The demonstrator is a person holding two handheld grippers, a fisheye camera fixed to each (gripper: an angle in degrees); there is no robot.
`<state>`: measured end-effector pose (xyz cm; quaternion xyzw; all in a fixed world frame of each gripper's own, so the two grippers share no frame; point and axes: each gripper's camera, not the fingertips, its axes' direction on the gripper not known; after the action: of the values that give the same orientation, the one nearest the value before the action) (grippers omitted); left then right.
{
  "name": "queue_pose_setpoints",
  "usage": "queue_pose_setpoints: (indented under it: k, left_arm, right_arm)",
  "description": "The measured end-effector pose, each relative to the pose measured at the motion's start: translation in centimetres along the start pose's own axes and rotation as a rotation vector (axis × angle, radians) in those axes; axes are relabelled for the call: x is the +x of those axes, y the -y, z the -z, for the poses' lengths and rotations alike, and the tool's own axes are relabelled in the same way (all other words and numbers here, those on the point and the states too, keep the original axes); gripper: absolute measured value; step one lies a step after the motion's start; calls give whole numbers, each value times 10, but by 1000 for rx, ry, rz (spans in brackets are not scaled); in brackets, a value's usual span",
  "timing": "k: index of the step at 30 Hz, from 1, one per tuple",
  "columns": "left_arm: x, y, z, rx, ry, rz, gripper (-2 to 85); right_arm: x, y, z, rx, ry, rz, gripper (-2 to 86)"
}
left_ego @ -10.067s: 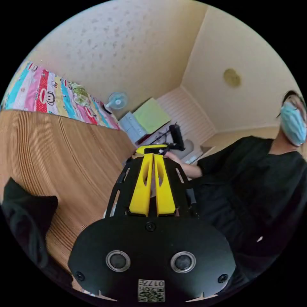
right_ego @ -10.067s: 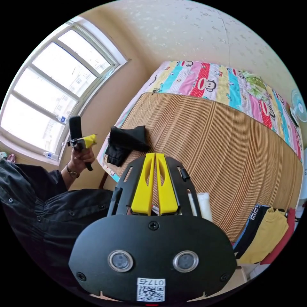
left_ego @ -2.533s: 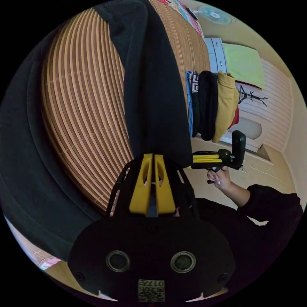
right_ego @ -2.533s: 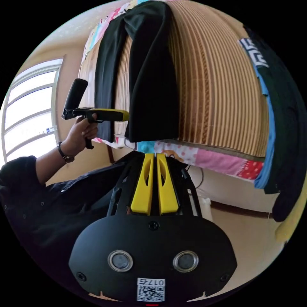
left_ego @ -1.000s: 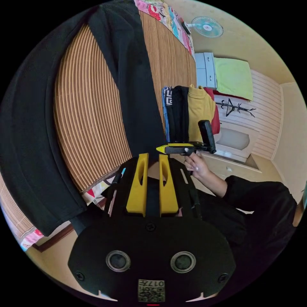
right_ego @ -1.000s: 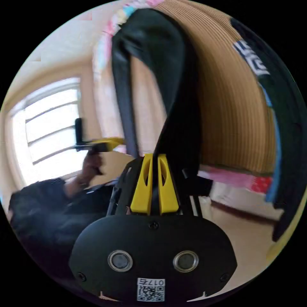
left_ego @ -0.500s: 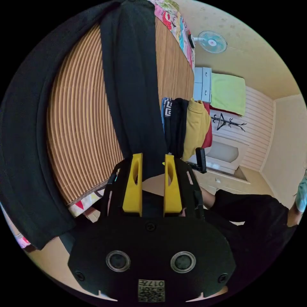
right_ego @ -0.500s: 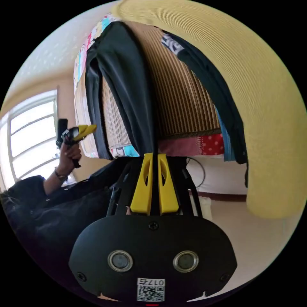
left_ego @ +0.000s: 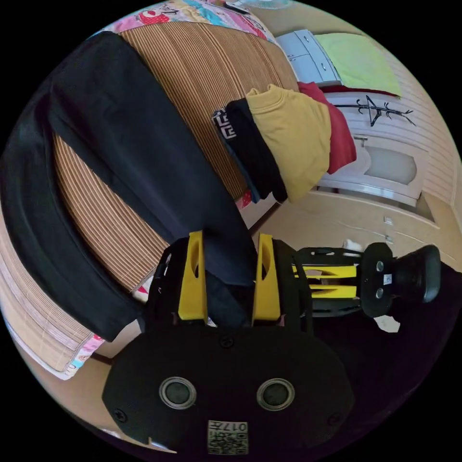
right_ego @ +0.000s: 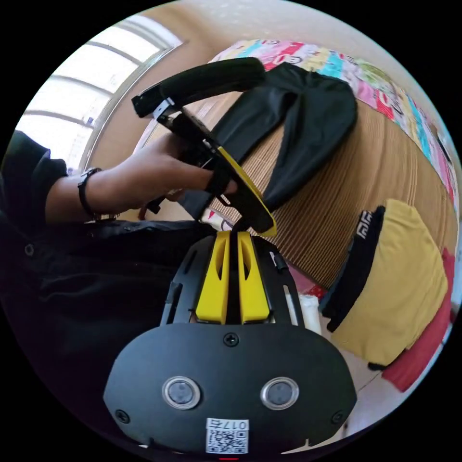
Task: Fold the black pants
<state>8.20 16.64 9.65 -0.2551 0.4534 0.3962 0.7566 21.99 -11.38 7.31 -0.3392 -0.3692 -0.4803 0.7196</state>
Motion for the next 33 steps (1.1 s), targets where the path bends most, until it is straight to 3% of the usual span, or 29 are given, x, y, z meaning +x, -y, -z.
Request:
queue_pose_setpoints:
  k: [6, 10, 14, 20, 22, 24, 27, 29, 31, 33]
  left_arm:
    - [-22, -43, 41, 137, -81, 53, 42]
    - [-46, -77, 63, 245, -205, 97, 41]
    - [-62, -98, 75, 318, -303, 111, 41]
    - [-84, -133, 108, 439, -425, 89, 40]
    - [-92, -151, 121, 491, -483, 48, 40]
    - [-104, -169, 128, 547, -557, 37, 40]
    - [-141, -211, 131, 690, -769, 66, 39]
    - [-165, -242, 132, 800, -920, 69, 38]
    - [-193, -283, 129, 880, -1052, 91, 37]
    - [-216, -316, 127, 897, -1058, 181, 37]
  right_arm:
    - [66, 36, 53, 68, 317, 36, 21]
    - [190, 125, 74, 205, 339, -177, 67]
    - [331, 243, 27, 256, 340, -378, 141]
    - [445, 357, -39, 389, 349, -570, 150]
    - [455, 379, -44, 446, 351, -614, 111]
    - [450, 402, -42, 461, 275, -632, 65]
    - [375, 441, -3, 587, -105, -594, 40]
    - [265, 489, 18, 614, -445, -312, 32]
    - [189, 519, 21, 693, -552, -164, 29]
    - [135, 553, 18, 736, -482, -22, 26]
